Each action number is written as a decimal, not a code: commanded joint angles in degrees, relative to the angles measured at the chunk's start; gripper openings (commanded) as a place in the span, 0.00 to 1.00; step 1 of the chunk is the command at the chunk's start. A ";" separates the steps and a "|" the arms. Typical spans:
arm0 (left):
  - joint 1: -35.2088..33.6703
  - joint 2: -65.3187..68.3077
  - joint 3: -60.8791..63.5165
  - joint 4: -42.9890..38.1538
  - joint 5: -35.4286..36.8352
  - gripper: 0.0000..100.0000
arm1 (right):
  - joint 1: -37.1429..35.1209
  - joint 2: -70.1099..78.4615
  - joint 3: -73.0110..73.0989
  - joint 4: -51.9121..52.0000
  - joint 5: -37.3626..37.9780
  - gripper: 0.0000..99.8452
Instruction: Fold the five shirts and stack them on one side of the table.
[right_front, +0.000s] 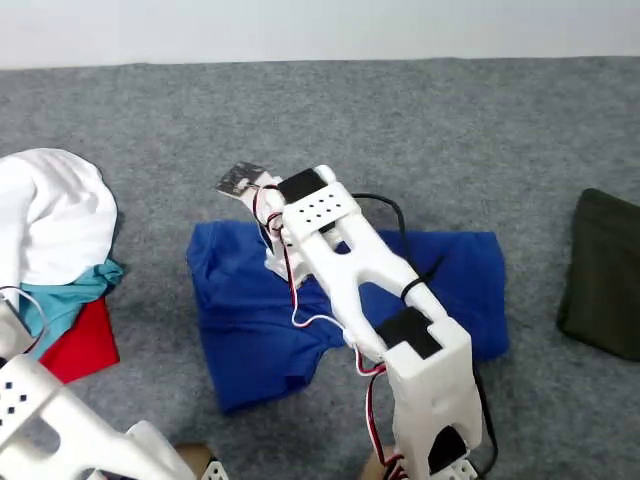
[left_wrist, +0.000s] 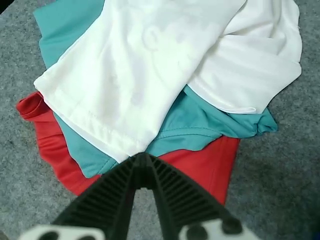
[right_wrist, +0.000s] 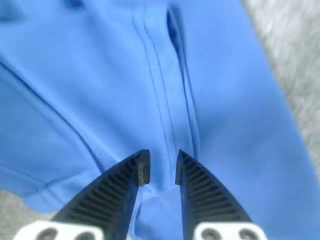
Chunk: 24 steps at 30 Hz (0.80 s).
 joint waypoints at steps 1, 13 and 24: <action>0.00 -0.88 -0.31 -1.23 -0.44 0.00 | -0.66 -4.18 -2.73 -4.44 -0.26 0.10; 0.00 -0.88 2.68 -3.87 -0.44 0.00 | -1.80 2.42 -2.73 -18.68 3.25 0.10; 0.00 -0.97 3.91 -4.84 -0.44 0.00 | -5.58 6.46 -2.73 -23.34 4.13 0.10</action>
